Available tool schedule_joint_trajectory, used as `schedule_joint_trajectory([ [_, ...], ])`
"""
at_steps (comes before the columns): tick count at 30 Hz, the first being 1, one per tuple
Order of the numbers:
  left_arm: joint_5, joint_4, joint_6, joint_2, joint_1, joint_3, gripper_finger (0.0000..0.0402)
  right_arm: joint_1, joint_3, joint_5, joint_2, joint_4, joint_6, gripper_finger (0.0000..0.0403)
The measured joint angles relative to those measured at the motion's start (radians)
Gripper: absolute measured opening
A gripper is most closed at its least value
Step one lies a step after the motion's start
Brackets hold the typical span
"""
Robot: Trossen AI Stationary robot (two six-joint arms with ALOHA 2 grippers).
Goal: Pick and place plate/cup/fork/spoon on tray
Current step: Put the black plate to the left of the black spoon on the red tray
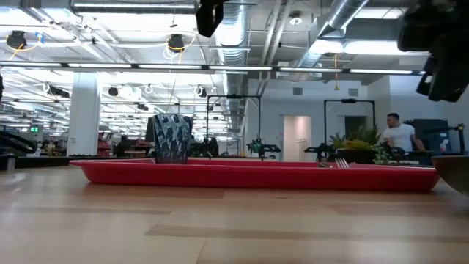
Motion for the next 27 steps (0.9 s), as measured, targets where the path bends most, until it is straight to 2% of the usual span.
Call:
schedule_joint_trajectory([
  [4,-0.032,0.039,0.001,0.002,-0.026,-0.008,0.0000,0.132,-0.066,0.064,0.000,0.121,0.098,0.0008],
  [8,-0.033,0.246,-0.064,0.002,-0.046,-0.111,0.0000,0.237,-0.151,0.108,0.000,0.249,0.215,0.0007],
  [12,-0.045,0.458,-0.135,0.003,-0.069,-0.216,0.0000,0.324,-0.162,0.143,0.000,0.245,0.313,0.0010],
  [14,-0.073,0.509,-0.150,0.003,-0.084,-0.254,0.0000,0.363,-0.161,0.141,0.000,0.226,0.362,0.0016],
  [20,-0.151,0.491,-0.160,-0.037,-0.122,-0.298,0.0000,0.466,-0.161,0.095,0.003,0.107,0.555,0.0051],
  [27,-0.194,0.376,-0.152,-0.101,-0.130,-0.298,0.0000,0.531,-0.161,0.020,0.004,-0.024,0.707,0.0122],
])
